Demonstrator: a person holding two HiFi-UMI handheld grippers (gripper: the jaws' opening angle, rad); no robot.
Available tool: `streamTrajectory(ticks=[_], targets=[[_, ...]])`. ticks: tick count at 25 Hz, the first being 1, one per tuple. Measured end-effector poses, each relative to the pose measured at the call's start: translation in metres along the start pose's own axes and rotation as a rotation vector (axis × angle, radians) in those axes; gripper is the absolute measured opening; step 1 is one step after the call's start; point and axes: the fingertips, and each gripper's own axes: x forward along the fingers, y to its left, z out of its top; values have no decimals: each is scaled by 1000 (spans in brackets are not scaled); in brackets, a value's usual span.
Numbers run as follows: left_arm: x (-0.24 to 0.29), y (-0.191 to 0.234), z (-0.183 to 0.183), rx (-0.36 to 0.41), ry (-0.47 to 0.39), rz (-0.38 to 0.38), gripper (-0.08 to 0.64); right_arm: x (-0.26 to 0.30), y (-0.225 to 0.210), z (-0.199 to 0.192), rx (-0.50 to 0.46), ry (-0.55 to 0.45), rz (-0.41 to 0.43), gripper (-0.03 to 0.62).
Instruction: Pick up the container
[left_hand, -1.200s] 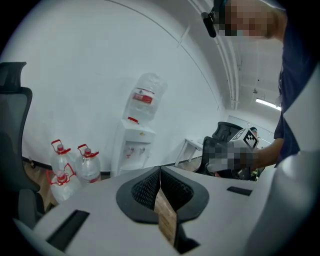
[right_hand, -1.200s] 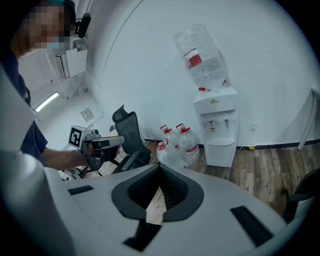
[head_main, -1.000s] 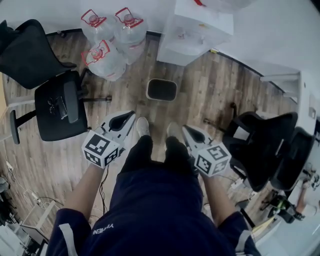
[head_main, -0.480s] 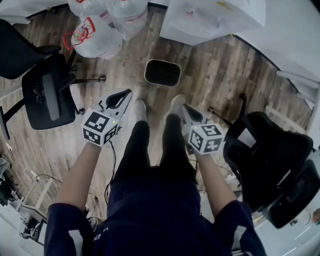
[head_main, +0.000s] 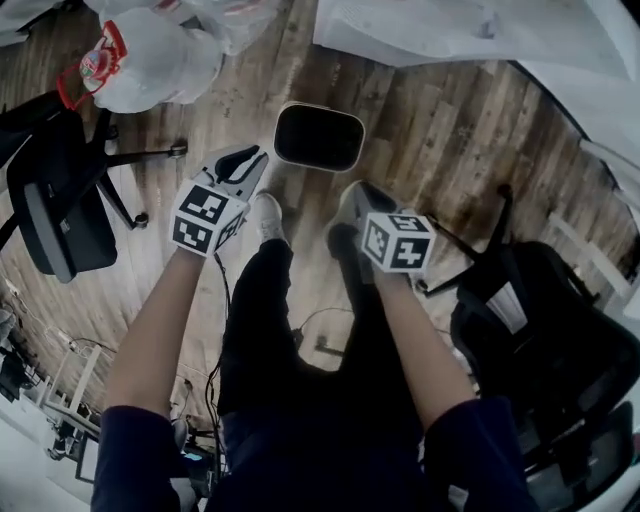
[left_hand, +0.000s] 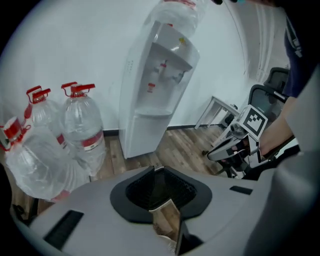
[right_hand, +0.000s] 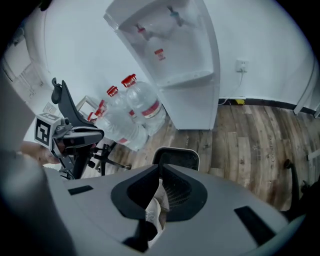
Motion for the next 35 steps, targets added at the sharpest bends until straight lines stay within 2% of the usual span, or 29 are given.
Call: streamTrajectory(ticks=[3,6,8,13,16,20,23,26,31,35], targets=[[60,25,-28,37,50,10,103,53,-38,-15,40,19,-20,19],[114,44,-63,74,124,5,133,103,-72,-37,105,40,-41,108],[145,58,-85,86,163,5,149,133,-94,-55,174,55,-72,112],[215,86,-125,142,235,15,206,194,-130,-96,316,69,-123,200],[250,101,-138,180,253,29,225,223,-145,-113,398,58,-134,212],[287,111,-149,213,298,16,225,253,-155,-127,418,50,-126,212],[305,117,-161,202,355,14,222,268,-161,-129,437,48,-110,211],[313,118,-168,189,385,18,104,275,-165,-128,456,60,-131,157],[305,112,-165,196,410,35,80,266,-166,-130,448,115,-221,100],[269,97,-148,185,404,32,83,229,-150,-120,414,119,-230,97]])
